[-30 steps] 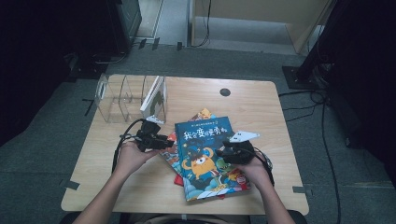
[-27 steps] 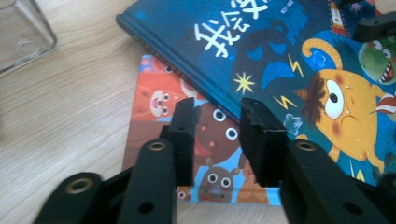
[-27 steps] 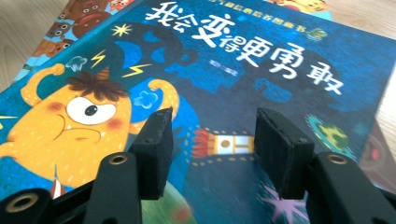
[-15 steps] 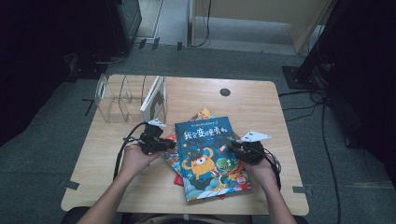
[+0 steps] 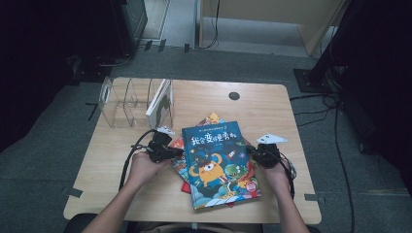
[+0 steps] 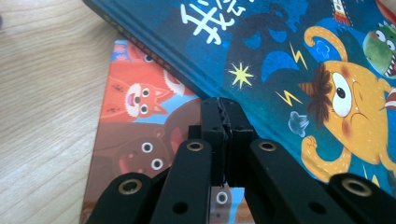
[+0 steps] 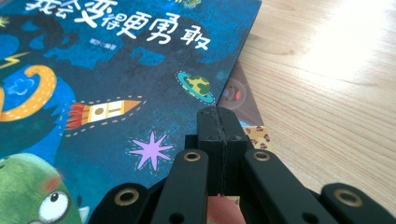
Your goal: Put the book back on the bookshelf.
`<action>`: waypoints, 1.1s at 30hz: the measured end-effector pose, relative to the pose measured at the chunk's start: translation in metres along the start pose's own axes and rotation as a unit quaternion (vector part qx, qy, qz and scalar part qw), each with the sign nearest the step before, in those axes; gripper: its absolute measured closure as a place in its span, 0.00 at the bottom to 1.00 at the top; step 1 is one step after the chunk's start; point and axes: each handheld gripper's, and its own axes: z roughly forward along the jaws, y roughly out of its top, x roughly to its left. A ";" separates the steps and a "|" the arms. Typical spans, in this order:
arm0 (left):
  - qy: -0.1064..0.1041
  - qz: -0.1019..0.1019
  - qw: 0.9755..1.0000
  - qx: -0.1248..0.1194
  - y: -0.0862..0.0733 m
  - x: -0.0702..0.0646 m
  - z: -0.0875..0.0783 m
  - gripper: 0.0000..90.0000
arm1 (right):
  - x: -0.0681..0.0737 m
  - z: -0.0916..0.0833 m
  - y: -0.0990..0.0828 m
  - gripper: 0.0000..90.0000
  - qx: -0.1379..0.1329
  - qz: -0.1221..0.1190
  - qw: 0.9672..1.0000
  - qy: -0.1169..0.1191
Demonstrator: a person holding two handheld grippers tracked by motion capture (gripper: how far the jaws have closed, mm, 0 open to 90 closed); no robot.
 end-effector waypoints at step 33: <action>-0.001 -0.016 1.000 0.001 -0.024 -0.015 -0.006 1.00 | 0.007 0.024 0.017 1.00 -0.013 -0.015 1.000 -0.003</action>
